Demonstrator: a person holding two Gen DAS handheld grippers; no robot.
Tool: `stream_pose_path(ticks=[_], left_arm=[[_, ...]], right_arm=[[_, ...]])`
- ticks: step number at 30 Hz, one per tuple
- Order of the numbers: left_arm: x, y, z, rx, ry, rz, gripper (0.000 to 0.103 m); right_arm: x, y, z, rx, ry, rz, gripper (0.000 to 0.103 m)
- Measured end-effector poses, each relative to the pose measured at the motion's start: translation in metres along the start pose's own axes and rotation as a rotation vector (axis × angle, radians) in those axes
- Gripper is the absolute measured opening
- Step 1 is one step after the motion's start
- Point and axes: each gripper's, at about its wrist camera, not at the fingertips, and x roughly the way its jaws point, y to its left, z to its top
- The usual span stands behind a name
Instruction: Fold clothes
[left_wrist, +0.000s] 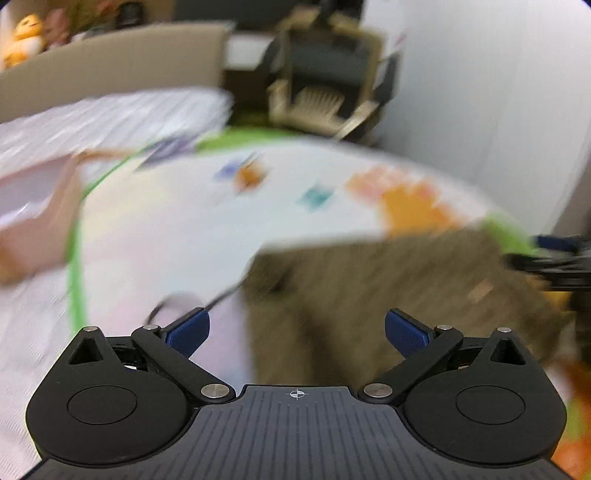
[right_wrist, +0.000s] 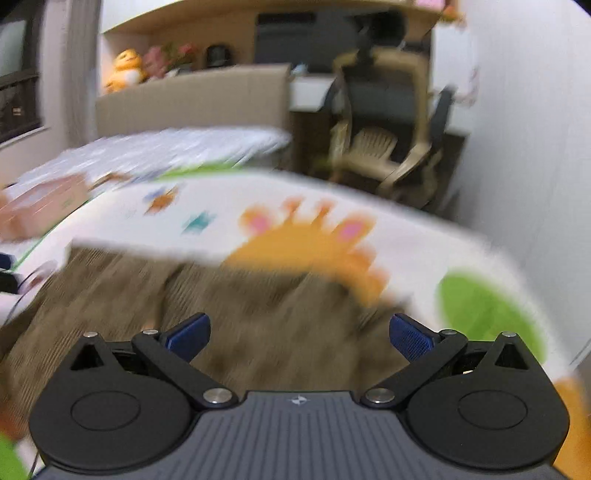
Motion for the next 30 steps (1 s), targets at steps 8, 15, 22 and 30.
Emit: stream_pose_path(ticks=[8, 15, 22, 30], left_arm=[[0.094, -0.020, 0.009, -0.090, 0.153, -0.089, 0.103], [0.083, -0.011, -0.003, -0.061, 0.096, -0.128, 0.103], [0.038, 0.005, -0.007, -0.126, 0.089, -0.080, 0.103], [0.023, 0.031, -0.044, -0.164, 0.177, 0.023, 0.099]], right_arm=[[0.087, -0.005, 0.009, -0.099, 0.188, -0.188, 0.103], [0.035, -0.012, -0.024, -0.166, 0.122, -0.256, 0.103], [-0.013, -0.018, -0.025, -0.132, 0.022, -0.174, 0.103], [-0.059, 0.022, -0.018, -0.054, -0.177, 0.064, 0.103]])
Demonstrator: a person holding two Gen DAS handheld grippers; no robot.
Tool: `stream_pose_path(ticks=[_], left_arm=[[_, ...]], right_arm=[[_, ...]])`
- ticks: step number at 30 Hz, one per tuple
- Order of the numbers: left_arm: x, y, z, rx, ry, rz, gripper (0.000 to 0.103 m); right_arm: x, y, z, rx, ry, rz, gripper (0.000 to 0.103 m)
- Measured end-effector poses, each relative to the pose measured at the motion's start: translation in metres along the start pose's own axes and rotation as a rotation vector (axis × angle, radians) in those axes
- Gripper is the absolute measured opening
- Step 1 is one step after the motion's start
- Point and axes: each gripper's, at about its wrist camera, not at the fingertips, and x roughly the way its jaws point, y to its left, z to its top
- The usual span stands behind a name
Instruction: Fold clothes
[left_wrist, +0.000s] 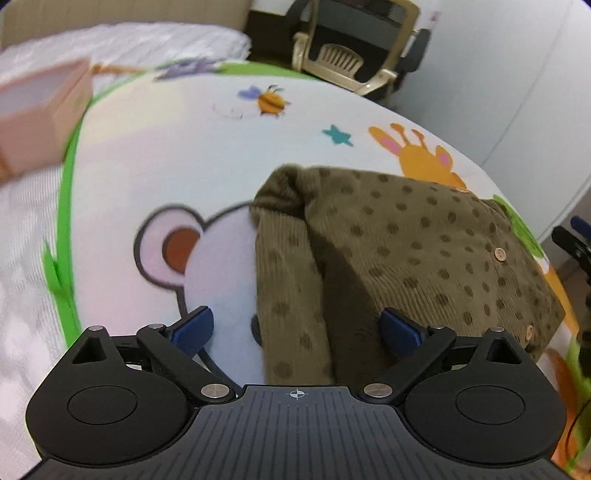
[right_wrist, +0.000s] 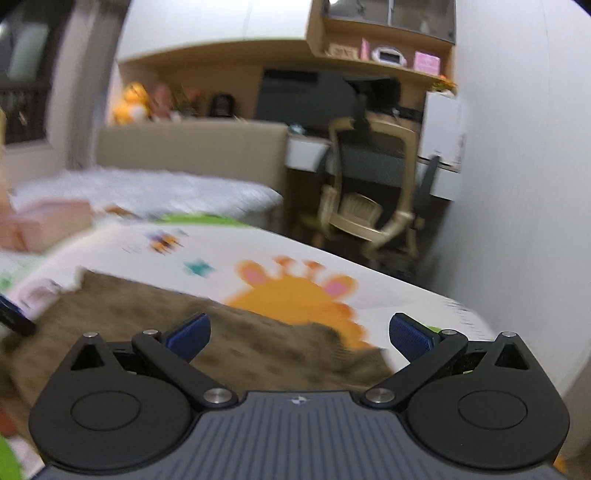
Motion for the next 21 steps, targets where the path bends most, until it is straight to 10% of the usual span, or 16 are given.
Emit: stream_pose_path(ticks=[2, 7, 14, 21], left_arm=[[0.004, -0.008, -0.001, 0.025, -0.017, 0.009, 0.091], [0.007, -0.024, 0.004, 0.060, -0.039, -0.021, 0.032], [0.000, -0.024, 0.005, 0.030, -0.040, -0.045, 0.017], [-0.015, -0.012, 0.021, -0.200, -0.033, -0.237, 0.011]], right_arm=[[0.000, 0.017, -0.003, -0.008, 0.016, 0.089, 0.103], [-0.001, 0.054, -0.013, -0.048, 0.072, 0.247, 0.103], [0.032, 0.080, -0.034, -0.114, 0.275, 0.278, 0.096], [-0.026, 0.125, -0.011, -0.273, 0.071, 0.349, 0.101]])
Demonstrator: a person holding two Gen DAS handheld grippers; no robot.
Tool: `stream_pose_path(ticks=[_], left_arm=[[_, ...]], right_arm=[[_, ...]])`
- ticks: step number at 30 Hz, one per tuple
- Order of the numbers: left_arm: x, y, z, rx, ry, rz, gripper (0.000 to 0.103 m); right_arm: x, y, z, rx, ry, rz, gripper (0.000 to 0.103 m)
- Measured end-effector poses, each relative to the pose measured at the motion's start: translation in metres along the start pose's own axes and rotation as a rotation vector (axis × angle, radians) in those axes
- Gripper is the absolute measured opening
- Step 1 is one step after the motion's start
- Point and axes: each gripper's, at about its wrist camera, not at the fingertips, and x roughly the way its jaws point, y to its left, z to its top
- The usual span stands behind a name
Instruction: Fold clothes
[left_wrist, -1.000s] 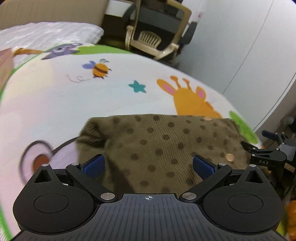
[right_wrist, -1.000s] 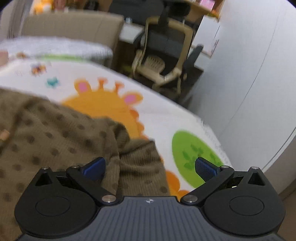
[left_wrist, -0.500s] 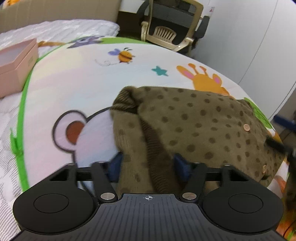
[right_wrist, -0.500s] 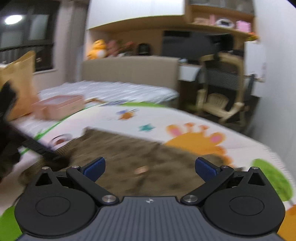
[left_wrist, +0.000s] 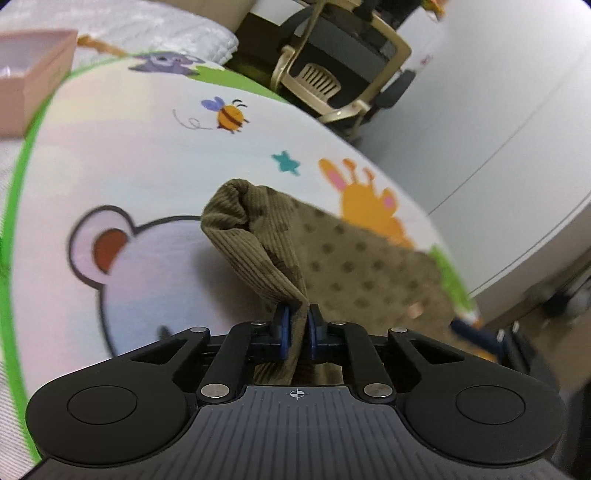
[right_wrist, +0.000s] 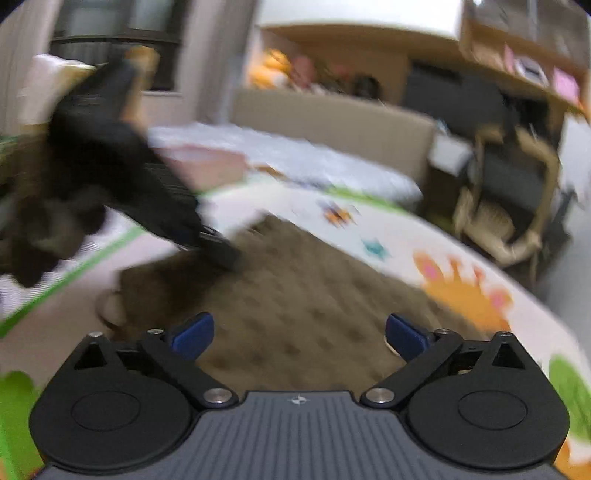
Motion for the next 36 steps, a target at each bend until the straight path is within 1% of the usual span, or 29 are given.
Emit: stream_pose_path(ticks=[1, 3, 5, 7, 9, 10, 11, 12, 14, 15, 16, 17, 18, 20, 21, 22, 23, 24, 25, 27, 30, 31, 33, 35, 36], left_arm=[[0.001, -0.002, 0.001, -0.020, 0.003, -0.016, 0.011], [0.003, -0.006, 0.004, -0.060, 0.010, -0.047, 0.011], [0.005, -0.010, 0.007, -0.090, 0.014, -0.070, 0.011], [0.006, -0.014, 0.010, -0.114, 0.017, -0.089, 0.011], [0.004, -0.015, 0.013, -0.130, 0.014, -0.099, 0.011], [0.003, -0.015, 0.015, -0.129, 0.010, -0.101, 0.011], [0.001, -0.016, 0.016, -0.128, 0.006, -0.104, 0.011], [0.000, -0.015, 0.017, -0.127, 0.001, -0.106, 0.012], [-0.008, -0.014, 0.023, -0.127, -0.021, -0.139, 0.015], [-0.012, -0.013, 0.025, -0.128, -0.034, -0.156, 0.025], [-0.018, -0.013, 0.029, -0.133, -0.061, -0.175, 0.034], [-0.026, -0.014, 0.033, -0.136, -0.098, -0.187, 0.036], [-0.034, -0.016, 0.038, -0.131, -0.134, -0.196, 0.039], [-0.048, -0.021, 0.046, -0.119, -0.201, -0.209, 0.050], [-0.054, -0.024, 0.049, -0.106, -0.226, -0.213, 0.059], [-0.059, -0.028, 0.052, -0.092, -0.250, -0.216, 0.065], [-0.060, -0.032, 0.053, -0.075, -0.261, -0.219, 0.068], [-0.058, -0.037, 0.054, -0.061, -0.260, -0.217, 0.073], [-0.055, -0.042, 0.054, -0.046, -0.258, -0.215, 0.076], [-0.039, -0.052, 0.052, -0.029, -0.219, -0.216, 0.079], [-0.006, -0.067, 0.046, -0.009, -0.132, -0.213, 0.083], [0.005, -0.072, 0.044, -0.001, -0.108, -0.211, 0.086], [0.028, -0.084, 0.039, 0.013, -0.057, -0.200, 0.087], [0.047, -0.094, 0.033, 0.030, -0.019, -0.194, 0.088], [0.057, -0.101, 0.030, 0.045, -0.006, -0.192, 0.089]], right_arm=[[0.002, 0.011, 0.002, -0.003, 0.005, 0.031, 0.101], [0.013, 0.035, 0.002, -0.036, 0.031, 0.047, 0.101], [0.032, 0.062, -0.001, -0.136, 0.037, -0.020, 0.101], [0.054, 0.078, -0.001, -0.218, 0.063, -0.086, 0.101], [0.069, 0.082, 0.000, -0.262, 0.073, -0.155, 0.095], [0.075, 0.080, 0.000, -0.277, 0.069, -0.191, 0.083], [0.076, 0.077, 0.000, -0.282, 0.062, -0.216, 0.064], [0.074, 0.071, 0.002, -0.261, 0.057, -0.218, 0.054], [0.066, 0.057, 0.005, -0.186, 0.047, -0.196, 0.036], [0.061, 0.049, 0.008, -0.139, 0.039, -0.176, 0.031], [0.054, 0.041, 0.011, -0.092, 0.025, -0.165, 0.022], [0.046, 0.032, 0.014, -0.046, 0.005, -0.162, 0.020], [0.038, 0.022, 0.018, 0.007, -0.017, -0.162, 0.019], [0.017, -0.008, 0.020, 0.137, -0.058, -0.172, 0.018], [0.006, -0.024, 0.020, 0.204, -0.078, -0.177, 0.018], [-0.007, -0.042, 0.017, 0.269, -0.092, -0.189, 0.018], [-0.018, -0.058, 0.012, 0.321, -0.100, -0.206, 0.018], [-0.027, -0.073, 0.006, 0.364, -0.101, -0.224, 0.018], [-0.035, -0.092, -0.004, 0.411, -0.091, -0.242, 0.018], [-0.048, -0.123, -0.028, 0.507, -0.055, -0.264, 0.018], [-0.063, -0.149, -0.067, 0.625, 0.014, -0.304, 0.019], [-0.063, -0.155, -0.080, 0.652, 0.037, -0.318, 0.022], [-0.062, -0.165, -0.100, 0.681, 0.074, -0.355, 0.028], [-0.064, -0.173, -0.115, 0.706, 0.092, -0.375, 0.038], [-0.065, -0.177, -0.119, 0.715, 0.095, -0.389, 0.040]])
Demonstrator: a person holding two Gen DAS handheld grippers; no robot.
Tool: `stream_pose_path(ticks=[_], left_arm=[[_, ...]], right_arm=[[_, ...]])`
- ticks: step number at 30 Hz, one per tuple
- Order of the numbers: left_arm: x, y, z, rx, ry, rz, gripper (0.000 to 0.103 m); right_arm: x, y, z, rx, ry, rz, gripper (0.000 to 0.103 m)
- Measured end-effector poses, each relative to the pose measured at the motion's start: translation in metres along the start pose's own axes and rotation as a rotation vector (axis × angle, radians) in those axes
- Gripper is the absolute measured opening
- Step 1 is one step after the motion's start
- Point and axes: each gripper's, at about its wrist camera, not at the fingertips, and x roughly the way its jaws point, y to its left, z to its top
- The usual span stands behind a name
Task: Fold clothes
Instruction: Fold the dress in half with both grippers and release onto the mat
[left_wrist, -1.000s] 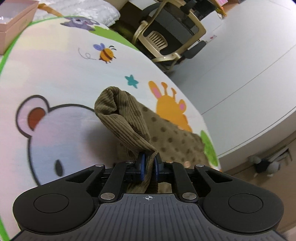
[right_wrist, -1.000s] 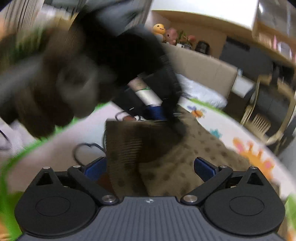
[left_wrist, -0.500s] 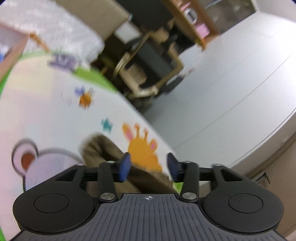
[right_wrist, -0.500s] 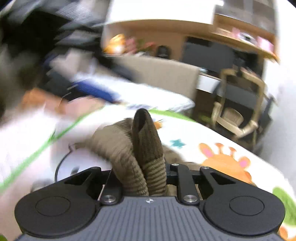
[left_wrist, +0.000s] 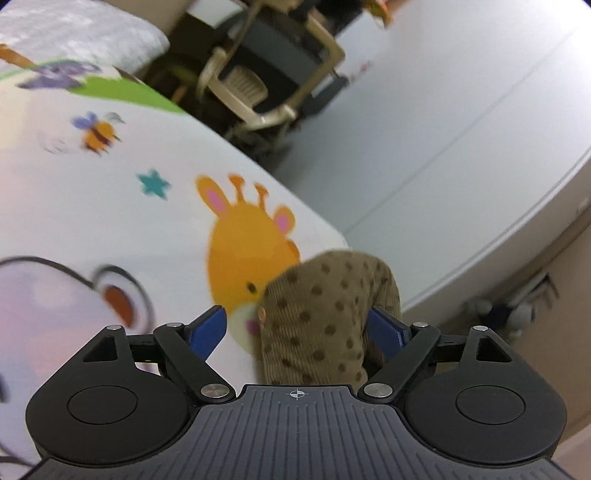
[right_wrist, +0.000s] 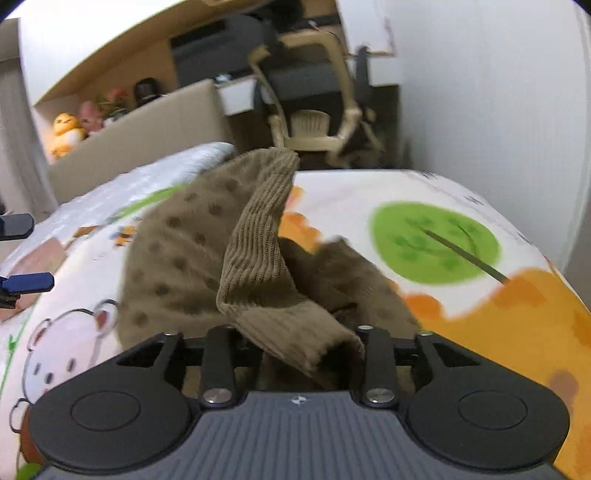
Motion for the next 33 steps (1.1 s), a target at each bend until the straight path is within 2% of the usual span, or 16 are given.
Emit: stream_pose_path(ticks=[5, 7, 9, 10, 13, 14, 15, 18, 21, 22, 23, 25, 26, 28, 30, 33], left_arm=[[0.054, -0.020, -0.012, 0.050, 0.067, 0.014, 0.087], [0.077, -0.021, -0.016, 0.050, 0.090, 0.053, 0.082], [0.096, -0.020, -0.020, 0.068, 0.091, 0.113, 0.083], [0.101, -0.021, -0.021, 0.078, 0.086, 0.119, 0.084], [0.114, -0.029, -0.020, 0.102, 0.082, 0.128, 0.084], [0.115, -0.031, -0.019, 0.107, 0.086, 0.129, 0.084], [0.115, -0.032, -0.017, 0.107, 0.090, 0.125, 0.084], [0.110, -0.023, -0.016, 0.076, 0.094, 0.092, 0.083], [0.100, 0.002, -0.021, -0.027, 0.114, 0.017, 0.083], [0.098, 0.009, -0.023, -0.055, 0.126, -0.010, 0.083], [0.095, 0.015, -0.026, -0.084, 0.138, -0.036, 0.082], [0.092, 0.023, -0.029, -0.117, 0.154, -0.068, 0.074], [0.091, 0.020, -0.028, -0.111, 0.155, -0.065, 0.073], [0.090, 0.006, -0.024, -0.089, 0.159, -0.083, 0.072], [0.092, -0.013, -0.022, -0.052, 0.171, -0.110, 0.072], [0.098, -0.042, -0.022, 0.017, 0.208, -0.149, 0.072]], right_arm=[[-0.011, -0.023, 0.006, -0.042, -0.061, -0.110, 0.043], [-0.016, -0.030, 0.019, -0.058, -0.100, -0.145, 0.043], [-0.027, -0.026, 0.034, -0.083, -0.164, -0.116, 0.043], [-0.035, -0.022, 0.041, -0.113, -0.202, -0.074, 0.046], [-0.045, -0.007, 0.056, -0.188, -0.252, 0.044, 0.076], [-0.042, -0.004, 0.061, -0.197, -0.246, 0.085, 0.085], [-0.032, -0.005, 0.063, -0.178, -0.215, 0.129, 0.087], [0.010, -0.015, 0.063, -0.079, -0.085, 0.254, 0.087], [0.056, -0.027, 0.047, 0.021, 0.033, 0.295, 0.087], [0.065, -0.028, 0.040, 0.045, 0.058, 0.327, 0.083], [0.065, -0.024, 0.036, 0.043, 0.062, 0.348, 0.072], [0.060, -0.014, 0.030, 0.013, 0.055, 0.373, 0.054], [0.054, -0.008, 0.031, -0.010, 0.044, 0.369, 0.039], [0.035, -0.005, 0.038, -0.039, 0.009, 0.342, 0.026], [0.017, -0.011, 0.048, -0.051, -0.027, 0.305, 0.019], [0.007, -0.035, 0.054, -0.050, -0.033, 0.199, 0.018]])
